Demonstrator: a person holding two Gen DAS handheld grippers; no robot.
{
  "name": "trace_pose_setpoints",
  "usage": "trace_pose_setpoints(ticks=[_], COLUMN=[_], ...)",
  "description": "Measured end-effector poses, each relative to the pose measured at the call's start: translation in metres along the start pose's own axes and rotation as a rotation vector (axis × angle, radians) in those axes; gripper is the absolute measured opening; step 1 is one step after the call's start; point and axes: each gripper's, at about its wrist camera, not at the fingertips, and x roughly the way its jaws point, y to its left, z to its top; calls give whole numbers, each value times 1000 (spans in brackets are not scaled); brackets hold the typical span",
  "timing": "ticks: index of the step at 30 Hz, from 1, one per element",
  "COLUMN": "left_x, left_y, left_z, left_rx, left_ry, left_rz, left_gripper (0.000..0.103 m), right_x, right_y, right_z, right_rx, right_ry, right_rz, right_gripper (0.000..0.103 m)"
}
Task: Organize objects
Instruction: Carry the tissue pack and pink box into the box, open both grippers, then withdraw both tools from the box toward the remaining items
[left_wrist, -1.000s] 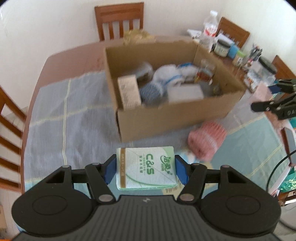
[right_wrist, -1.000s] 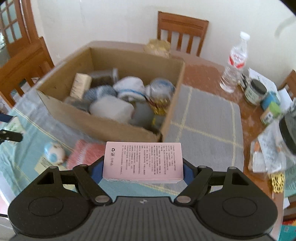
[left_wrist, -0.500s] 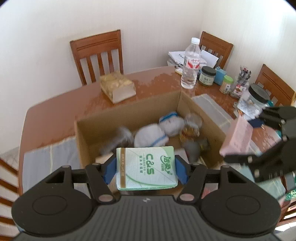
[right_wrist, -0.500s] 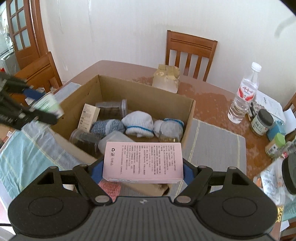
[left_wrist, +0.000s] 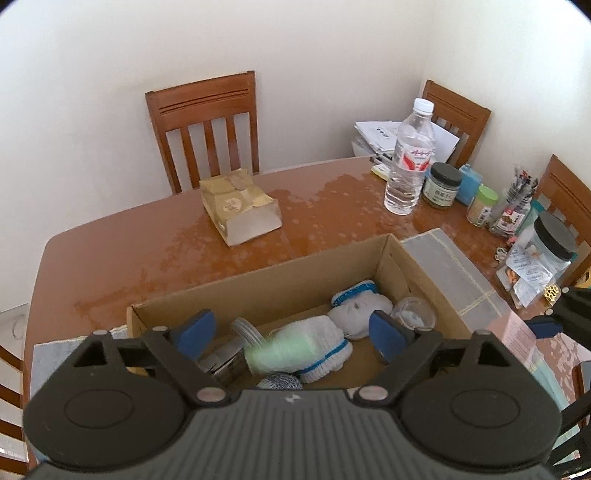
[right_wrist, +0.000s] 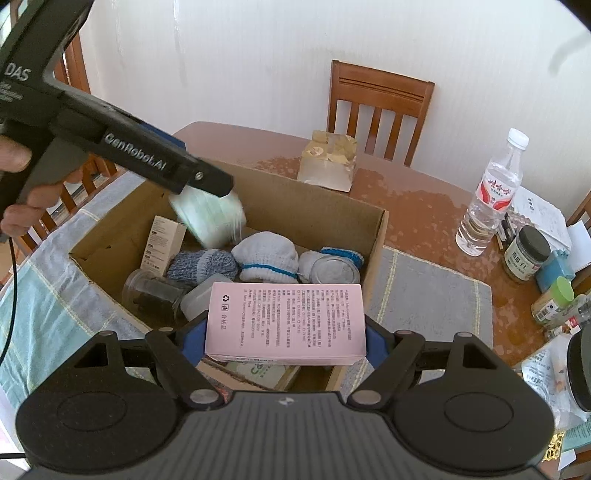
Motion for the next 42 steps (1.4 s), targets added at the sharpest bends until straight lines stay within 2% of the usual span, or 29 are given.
trace_pose_setpoints(ticks=[7,17,19,20,31,42], left_x=[-9,-32,-35,-37,-53,-75], left_y=[13,14,13,12,3,-11], left_z=[-7,-19,-22,-24,-47,-76], left_rx=[-39,-34,-25,-20,-8,-35], left_ry=[0,-13,-12,-11,13,29], left_rz=[18,64,72,74,93,70], left_gripper=[99,101,101,101,101,101], right_x=[8,15,16,15,3,-11], right_y=[-1,7,9,10,24,36], right_z=[3,13,14,15,9,-11], right_rx=[0,-22,-18,-16,-13,40], right_ry=[13,9,6,2,-5,1], right_rz=[6,10,-4,-19,-38,-48], right_gripper=[84,85,94,103,103,103])
